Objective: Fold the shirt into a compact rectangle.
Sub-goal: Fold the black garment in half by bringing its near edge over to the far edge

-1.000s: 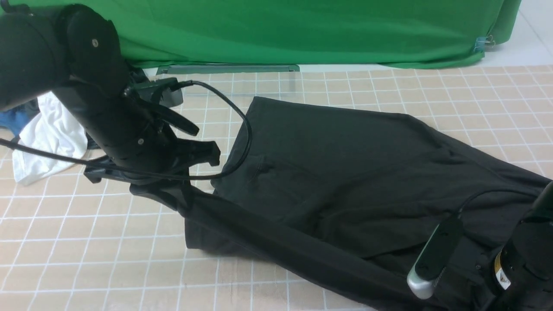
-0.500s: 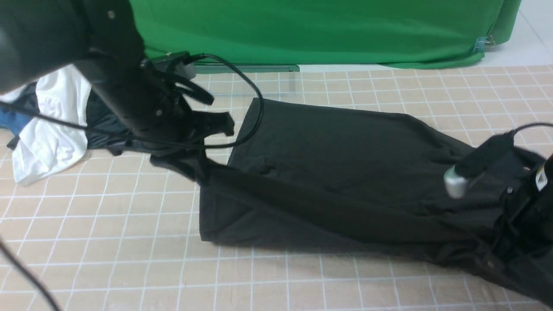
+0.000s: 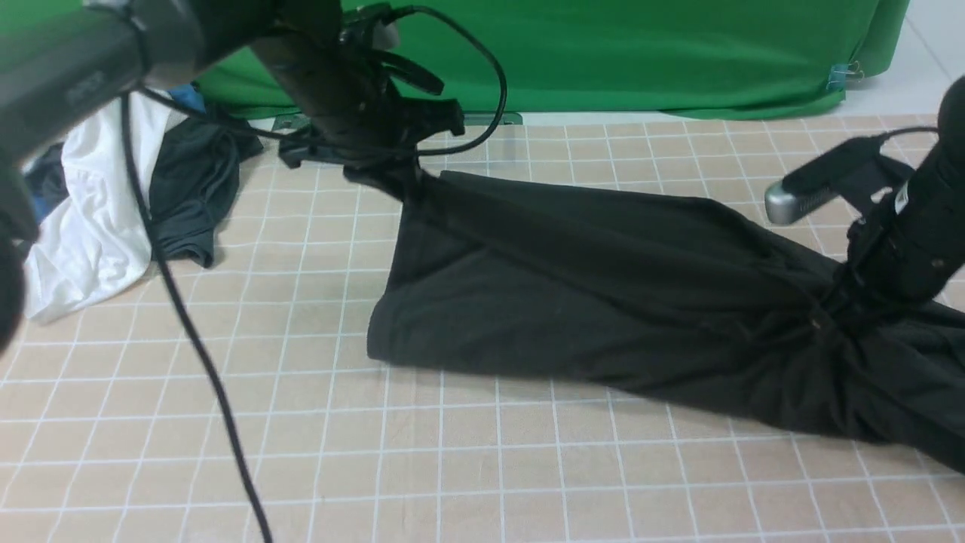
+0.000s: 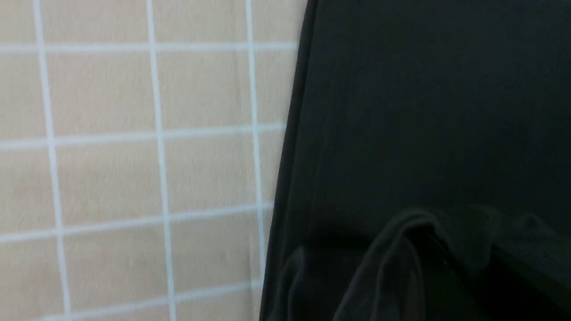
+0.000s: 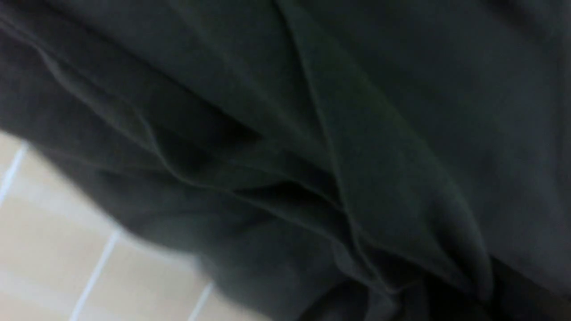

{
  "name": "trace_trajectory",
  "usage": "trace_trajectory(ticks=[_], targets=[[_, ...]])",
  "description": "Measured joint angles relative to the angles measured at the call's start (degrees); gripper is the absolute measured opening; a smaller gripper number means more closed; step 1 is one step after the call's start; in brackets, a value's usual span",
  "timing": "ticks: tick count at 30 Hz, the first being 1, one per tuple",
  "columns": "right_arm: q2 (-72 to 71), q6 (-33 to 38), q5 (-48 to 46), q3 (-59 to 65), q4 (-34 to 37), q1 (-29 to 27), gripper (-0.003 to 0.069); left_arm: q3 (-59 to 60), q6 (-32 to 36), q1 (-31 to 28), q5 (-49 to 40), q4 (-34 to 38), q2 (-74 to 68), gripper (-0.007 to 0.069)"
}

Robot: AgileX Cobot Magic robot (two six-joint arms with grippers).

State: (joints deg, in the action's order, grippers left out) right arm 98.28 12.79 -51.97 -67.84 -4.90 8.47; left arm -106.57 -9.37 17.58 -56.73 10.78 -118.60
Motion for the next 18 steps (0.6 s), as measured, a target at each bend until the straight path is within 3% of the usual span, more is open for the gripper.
trace_trajectory(ticks=[14,18], targets=[[9.8,0.5,15.4,-2.7,-5.2,-0.9,0.0085,-3.5,0.3,0.0,18.5,-3.2,-10.1,0.0031],[10.4,0.5,16.8,-2.8,-5.8,-0.9,0.0175,-3.5,0.3,0.0,19.8,-3.6,-11.6,0.0038]])
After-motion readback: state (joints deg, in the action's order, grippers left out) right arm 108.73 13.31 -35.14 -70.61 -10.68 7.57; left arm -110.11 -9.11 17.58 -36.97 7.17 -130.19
